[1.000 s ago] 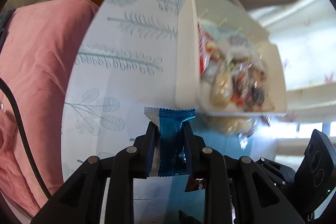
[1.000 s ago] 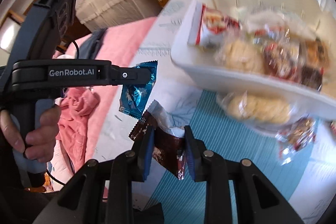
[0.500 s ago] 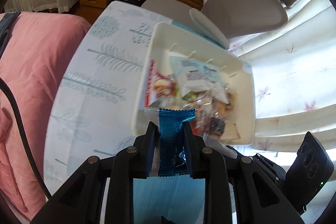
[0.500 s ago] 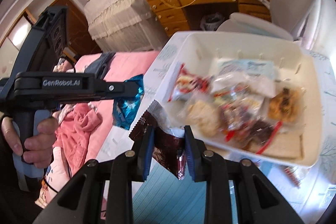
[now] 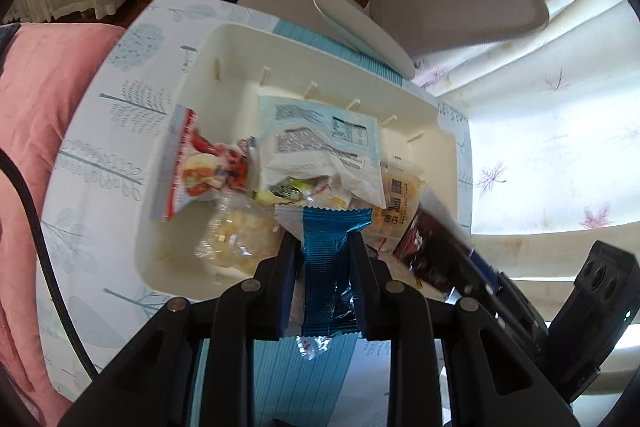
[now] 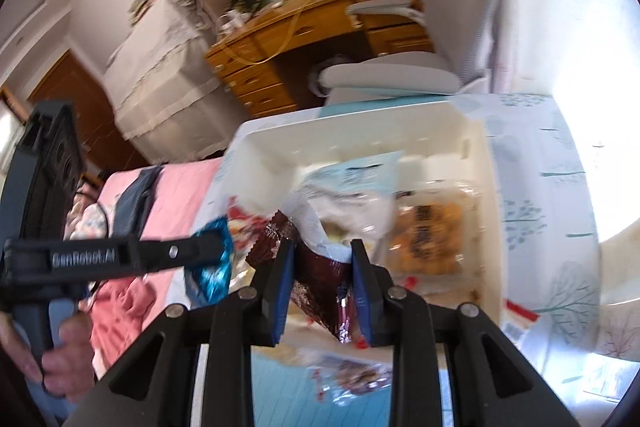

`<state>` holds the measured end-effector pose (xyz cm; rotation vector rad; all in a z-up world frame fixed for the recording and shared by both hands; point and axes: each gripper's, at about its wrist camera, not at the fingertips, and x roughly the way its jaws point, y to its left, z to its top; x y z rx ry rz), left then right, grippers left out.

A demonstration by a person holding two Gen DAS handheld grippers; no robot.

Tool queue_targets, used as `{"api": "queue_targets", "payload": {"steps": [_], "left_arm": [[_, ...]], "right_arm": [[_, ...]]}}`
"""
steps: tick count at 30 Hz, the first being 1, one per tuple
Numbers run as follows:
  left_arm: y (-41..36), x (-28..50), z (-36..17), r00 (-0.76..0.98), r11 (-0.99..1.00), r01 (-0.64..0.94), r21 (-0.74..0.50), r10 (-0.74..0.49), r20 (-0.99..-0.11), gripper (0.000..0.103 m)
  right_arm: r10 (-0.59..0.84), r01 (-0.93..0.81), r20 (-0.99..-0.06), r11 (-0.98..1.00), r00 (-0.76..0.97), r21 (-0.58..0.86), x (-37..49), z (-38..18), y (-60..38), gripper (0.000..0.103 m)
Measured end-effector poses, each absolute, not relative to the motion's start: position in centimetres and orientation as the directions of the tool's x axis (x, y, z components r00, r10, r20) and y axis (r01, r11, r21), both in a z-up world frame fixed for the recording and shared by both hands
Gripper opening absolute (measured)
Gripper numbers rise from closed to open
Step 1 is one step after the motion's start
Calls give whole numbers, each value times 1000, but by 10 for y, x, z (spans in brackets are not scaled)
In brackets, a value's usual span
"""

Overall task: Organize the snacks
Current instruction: 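Lift the blue pack with the left tool while the right tool carries the red-brown pack over the tray, then lower both packs into the white tray and open both tools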

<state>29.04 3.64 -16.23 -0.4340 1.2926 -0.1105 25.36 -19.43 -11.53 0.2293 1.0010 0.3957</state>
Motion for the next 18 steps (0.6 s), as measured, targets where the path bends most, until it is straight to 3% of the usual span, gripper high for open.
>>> {"api": "queue_targets", "payload": {"steps": [8, 10, 11, 14, 18], "left_arm": [[4, 300, -170, 266, 943, -134, -303, -261, -928, 24], [4, 299, -169, 273, 946, -137, -295, -250, -929, 33], [5, 298, -168, 280, 942, -145, -302, -253, -926, 43], [11, 296, -166, 299, 941, -162, -298, -241, -923, 62], [17, 291, -165, 308, 939, -179, -293, -229, -923, 68]], "right_arm": [[351, -155, -809, 936, 472, 316, 266, -132, -211, 34], [353, -154, -810, 935, 468, 319, 266, -134, -212, 43], [357, -154, -810, 934, 466, 323, 266, -134, -213, 47], [362, -153, -806, 932, 469, 329, 264, -133, -216, 51], [351, -138, -804, 935, 480, 326, 258, -130, -220, 60]]}}
